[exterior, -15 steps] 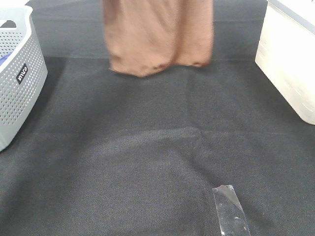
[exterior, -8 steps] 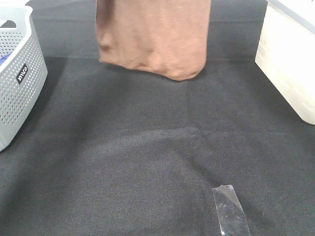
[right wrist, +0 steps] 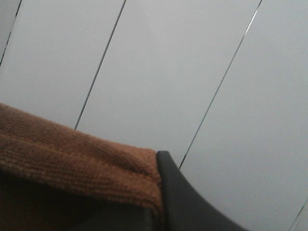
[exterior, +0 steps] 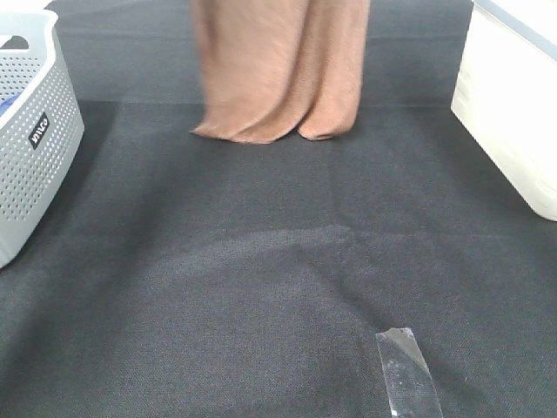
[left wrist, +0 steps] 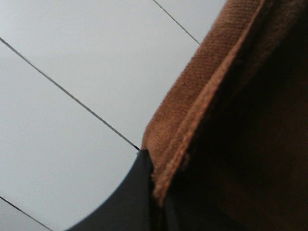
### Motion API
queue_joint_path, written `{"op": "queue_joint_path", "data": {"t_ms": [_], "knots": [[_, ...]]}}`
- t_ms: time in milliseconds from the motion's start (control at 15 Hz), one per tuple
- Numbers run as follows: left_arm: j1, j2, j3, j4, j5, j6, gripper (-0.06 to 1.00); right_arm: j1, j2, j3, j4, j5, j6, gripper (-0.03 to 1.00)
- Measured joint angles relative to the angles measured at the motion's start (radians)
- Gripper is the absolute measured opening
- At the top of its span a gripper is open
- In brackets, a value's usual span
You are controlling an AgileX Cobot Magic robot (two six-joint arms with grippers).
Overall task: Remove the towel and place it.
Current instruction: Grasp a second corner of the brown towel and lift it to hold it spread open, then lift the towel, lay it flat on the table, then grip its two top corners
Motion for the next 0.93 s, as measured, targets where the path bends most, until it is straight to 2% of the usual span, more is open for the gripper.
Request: {"op": "queue_joint_path", "data": {"t_ms": [67,133,200,267,333,400,467,533,600,733,867,933], "knots": [[-0.014,-0.002,0.000,-0.018,0.124,-0.009,0.00,0.000,-0.001,0.000,0.027,0.074,0.013,0.00],[-0.022,-0.007,0.000,-0.029,0.197,-0.012,0.00,0.000,-0.003,0.000,0.050,0.124,0.017,0.00],[-0.035,-0.020,0.000,-0.050,0.328,-0.019,0.00,0.000,-0.011,0.000,0.103,0.226,0.019,0.00],[-0.046,-0.044,0.000,-0.076,0.471,-0.038,0.00,0.000,-0.027,0.000,0.157,0.349,0.018,0.00],[-0.056,-0.082,0.000,-0.104,0.632,-0.099,0.00,0.000,-0.070,0.000,0.231,0.533,0.018,0.00],[-0.058,-0.098,0.000,-0.113,0.688,-0.131,0.00,0.000,-0.086,0.000,0.252,0.597,0.018,0.00],[-0.061,-0.145,-0.002,-0.136,0.833,-0.240,0.00,0.003,-0.133,0.000,0.286,0.761,0.018,0.00],[-0.063,-0.175,-0.003,-0.143,0.905,-0.317,0.00,0.003,-0.150,0.000,0.299,0.815,0.018,0.00],[-0.064,-0.189,-0.002,-0.148,0.943,-0.356,0.00,0.005,-0.183,0.000,0.323,0.904,0.018,0.00],[-0.065,-0.232,-0.004,-0.177,1.086,-0.432,0.00,0.007,-0.239,0.000,0.378,1.067,0.010,0.00],[-0.065,-0.278,0.039,-0.237,1.116,-0.453,0.00,0.007,-0.273,0.000,0.388,1.215,0.007,0.00],[-0.065,-0.333,0.143,-0.283,1.118,-0.470,0.00,0.007,-0.291,0.013,0.390,1.251,0.002,0.00]]}}
